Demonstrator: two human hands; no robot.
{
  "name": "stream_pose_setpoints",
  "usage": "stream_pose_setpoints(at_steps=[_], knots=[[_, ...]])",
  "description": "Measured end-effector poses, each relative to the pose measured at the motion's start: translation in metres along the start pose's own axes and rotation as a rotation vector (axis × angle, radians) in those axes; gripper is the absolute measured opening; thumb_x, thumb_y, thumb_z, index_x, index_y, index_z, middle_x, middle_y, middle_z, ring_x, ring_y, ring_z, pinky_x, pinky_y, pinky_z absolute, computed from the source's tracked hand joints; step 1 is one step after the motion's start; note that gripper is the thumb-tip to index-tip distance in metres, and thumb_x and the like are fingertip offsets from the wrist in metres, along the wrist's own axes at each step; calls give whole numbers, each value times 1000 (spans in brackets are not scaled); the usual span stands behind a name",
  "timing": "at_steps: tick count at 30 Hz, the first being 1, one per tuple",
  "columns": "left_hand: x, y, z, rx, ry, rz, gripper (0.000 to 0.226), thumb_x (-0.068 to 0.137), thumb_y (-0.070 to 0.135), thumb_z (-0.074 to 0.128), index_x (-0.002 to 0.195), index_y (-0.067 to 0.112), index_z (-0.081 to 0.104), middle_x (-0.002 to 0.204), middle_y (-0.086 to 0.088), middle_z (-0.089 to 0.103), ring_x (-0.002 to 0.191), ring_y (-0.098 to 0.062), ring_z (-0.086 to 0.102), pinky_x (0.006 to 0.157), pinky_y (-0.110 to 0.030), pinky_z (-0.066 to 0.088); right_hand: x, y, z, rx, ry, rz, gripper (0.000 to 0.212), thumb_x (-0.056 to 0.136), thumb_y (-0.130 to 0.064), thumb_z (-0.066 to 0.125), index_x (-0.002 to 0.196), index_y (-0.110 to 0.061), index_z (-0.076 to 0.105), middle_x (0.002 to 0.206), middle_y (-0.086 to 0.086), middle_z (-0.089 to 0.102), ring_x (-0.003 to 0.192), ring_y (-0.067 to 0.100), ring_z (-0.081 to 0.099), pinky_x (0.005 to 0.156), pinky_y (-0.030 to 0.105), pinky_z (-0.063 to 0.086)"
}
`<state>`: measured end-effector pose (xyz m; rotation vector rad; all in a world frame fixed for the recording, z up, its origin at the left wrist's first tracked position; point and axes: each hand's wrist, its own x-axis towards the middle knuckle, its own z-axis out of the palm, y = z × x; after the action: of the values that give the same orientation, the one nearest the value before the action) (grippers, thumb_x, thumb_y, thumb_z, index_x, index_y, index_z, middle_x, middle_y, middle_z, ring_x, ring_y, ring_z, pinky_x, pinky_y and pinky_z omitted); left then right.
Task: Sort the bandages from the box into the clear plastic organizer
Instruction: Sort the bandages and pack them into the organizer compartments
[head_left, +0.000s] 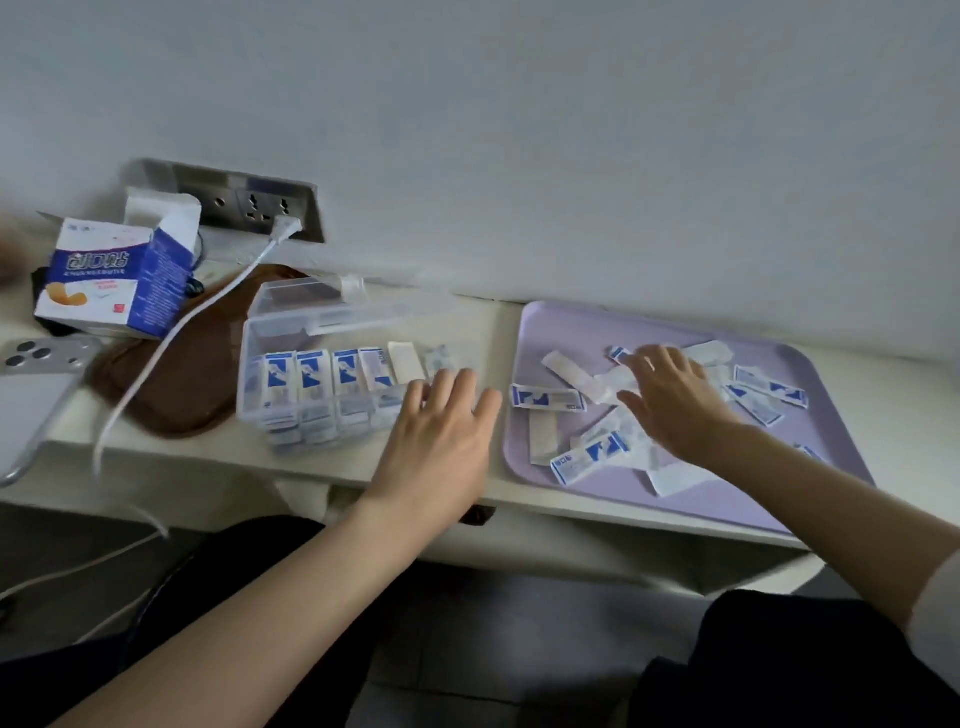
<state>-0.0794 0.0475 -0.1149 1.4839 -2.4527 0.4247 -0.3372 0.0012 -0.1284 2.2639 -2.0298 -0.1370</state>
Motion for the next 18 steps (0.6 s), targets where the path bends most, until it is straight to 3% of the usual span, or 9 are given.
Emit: stream_pose_setpoints(at_steps=[3,6,9,11,16,18], knots=[[23,32,13,-66,-44,110,26,56,9,70,80,14,60,78,-7,56,68,-26,55,59,-30,40,-5,24,9,97,-203,137,56,96,-46,36,143,-15,25,147,13,25,135,34,26,108,47,26],[47,56,29,-112,-135,129,28,58,14,73,82,15,61,82,-6,58,73,-26,58,62,-29,42,-6,27,13,251,-261,137,57,96,-47,35,143,-14,27,147,13,27,134,34,27,107,47,27],[68,72,49,-183,-249,89,33,87,19,53,119,12,50,121,-10,50,110,-30,49,89,-36,37,-8,18,13,287,-247,34,55,96,-46,36,141,-15,28,147,9,27,133,30,29,108,44,30],[80,78,58,-187,-293,57,39,96,24,41,133,13,37,132,-9,41,120,-28,41,96,-38,32,-8,17,12,327,-232,-25,53,96,-45,36,140,-17,30,146,5,29,132,26,33,107,40,32],[108,88,61,-233,-322,48,38,99,22,34,135,8,34,134,-12,40,123,-30,38,100,-37,31,11,49,8,400,-31,117,46,99,-39,34,139,-16,36,145,6,36,133,26,34,107,38,27],[120,93,60,-284,-352,54,42,100,23,31,139,9,31,141,-12,35,128,-29,33,104,-40,29,15,70,16,359,-58,256,49,99,-41,33,140,-16,33,146,9,34,134,30,29,108,44,25]])
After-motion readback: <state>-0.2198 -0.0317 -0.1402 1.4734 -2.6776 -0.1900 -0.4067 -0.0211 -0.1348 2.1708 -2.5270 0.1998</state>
